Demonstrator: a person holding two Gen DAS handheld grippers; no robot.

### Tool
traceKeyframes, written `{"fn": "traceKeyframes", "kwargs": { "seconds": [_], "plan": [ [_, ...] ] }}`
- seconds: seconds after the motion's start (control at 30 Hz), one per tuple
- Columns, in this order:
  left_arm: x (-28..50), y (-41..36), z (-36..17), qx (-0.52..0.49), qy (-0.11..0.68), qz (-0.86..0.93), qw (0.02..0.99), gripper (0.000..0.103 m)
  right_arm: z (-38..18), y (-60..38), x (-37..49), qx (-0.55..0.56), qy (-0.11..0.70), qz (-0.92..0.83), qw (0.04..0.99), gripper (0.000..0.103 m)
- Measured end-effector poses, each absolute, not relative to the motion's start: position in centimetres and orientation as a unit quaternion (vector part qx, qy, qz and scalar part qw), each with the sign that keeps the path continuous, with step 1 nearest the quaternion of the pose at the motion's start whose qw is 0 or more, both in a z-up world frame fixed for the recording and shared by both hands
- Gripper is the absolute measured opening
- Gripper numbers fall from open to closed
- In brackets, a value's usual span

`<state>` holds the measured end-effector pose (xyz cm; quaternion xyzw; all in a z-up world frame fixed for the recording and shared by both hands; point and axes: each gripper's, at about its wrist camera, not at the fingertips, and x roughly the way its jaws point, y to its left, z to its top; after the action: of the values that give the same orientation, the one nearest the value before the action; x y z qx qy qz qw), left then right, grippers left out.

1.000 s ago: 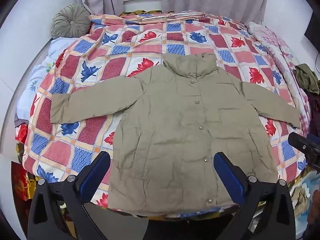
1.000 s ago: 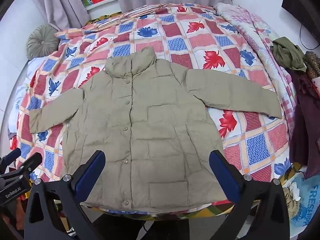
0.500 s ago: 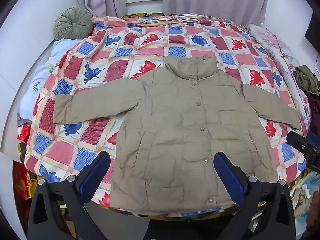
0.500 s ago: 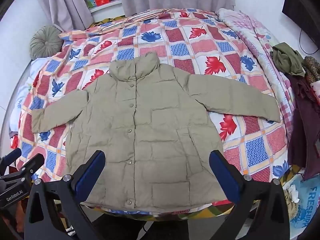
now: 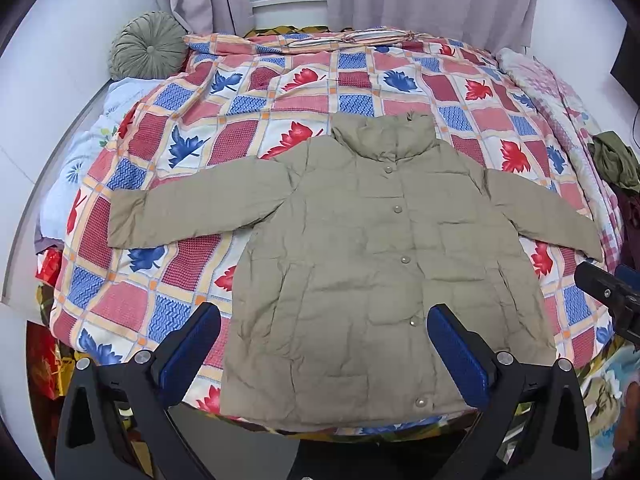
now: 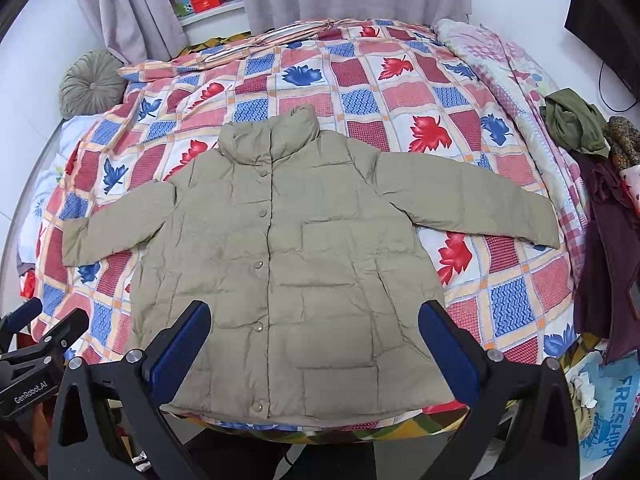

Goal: Fold large clothes

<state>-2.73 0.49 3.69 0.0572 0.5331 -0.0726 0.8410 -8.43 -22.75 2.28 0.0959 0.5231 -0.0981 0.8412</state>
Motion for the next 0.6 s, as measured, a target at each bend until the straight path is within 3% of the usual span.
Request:
{"fn": "traceKeyframes", "kwargs": {
  "seconds": [0.6],
  "plan": [
    [-2.76,0.48,3.64,0.057,0.534,-0.072,0.841,0.103,2.27,-22.57,-8.42,0.096,0.524,-0.098,0.841,0.103]
  ]
}}
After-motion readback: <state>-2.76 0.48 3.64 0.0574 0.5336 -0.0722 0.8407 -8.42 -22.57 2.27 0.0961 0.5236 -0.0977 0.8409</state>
